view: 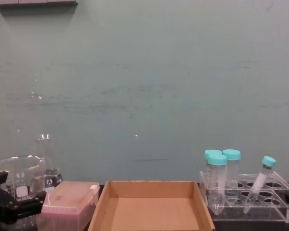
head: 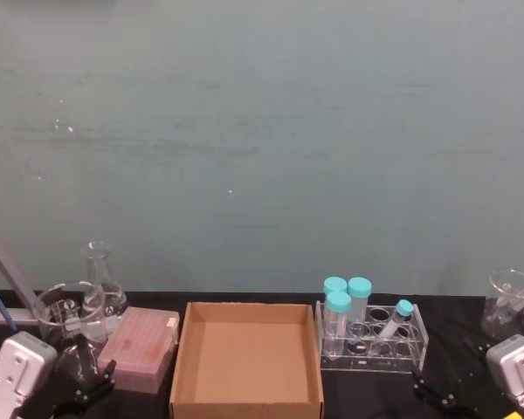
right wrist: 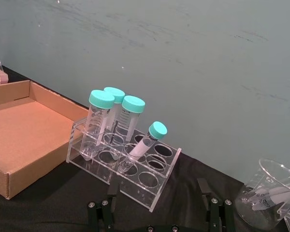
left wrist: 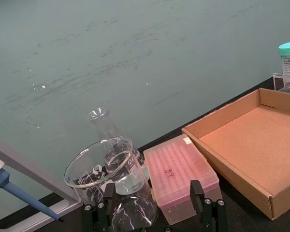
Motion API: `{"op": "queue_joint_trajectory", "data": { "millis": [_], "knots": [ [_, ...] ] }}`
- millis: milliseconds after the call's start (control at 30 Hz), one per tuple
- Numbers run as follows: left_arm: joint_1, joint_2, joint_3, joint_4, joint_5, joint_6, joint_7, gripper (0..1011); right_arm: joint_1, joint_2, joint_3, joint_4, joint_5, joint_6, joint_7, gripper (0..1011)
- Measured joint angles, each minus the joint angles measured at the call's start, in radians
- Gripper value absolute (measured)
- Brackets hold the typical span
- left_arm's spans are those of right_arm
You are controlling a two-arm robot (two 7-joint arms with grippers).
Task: Use the right hand to move the test tube from the test tube rack into the box.
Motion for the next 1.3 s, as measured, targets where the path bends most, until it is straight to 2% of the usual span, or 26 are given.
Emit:
{"op": "queue_joint_trajectory", "data": {
  "millis": [1300],
  "knots": [
    [0.0,0.0,0.0,0.0,0.0,0.0,0.0,1000,0.0,0.0,0.0,0.0,0.0,0.0,0.0,1000]
  ]
}}
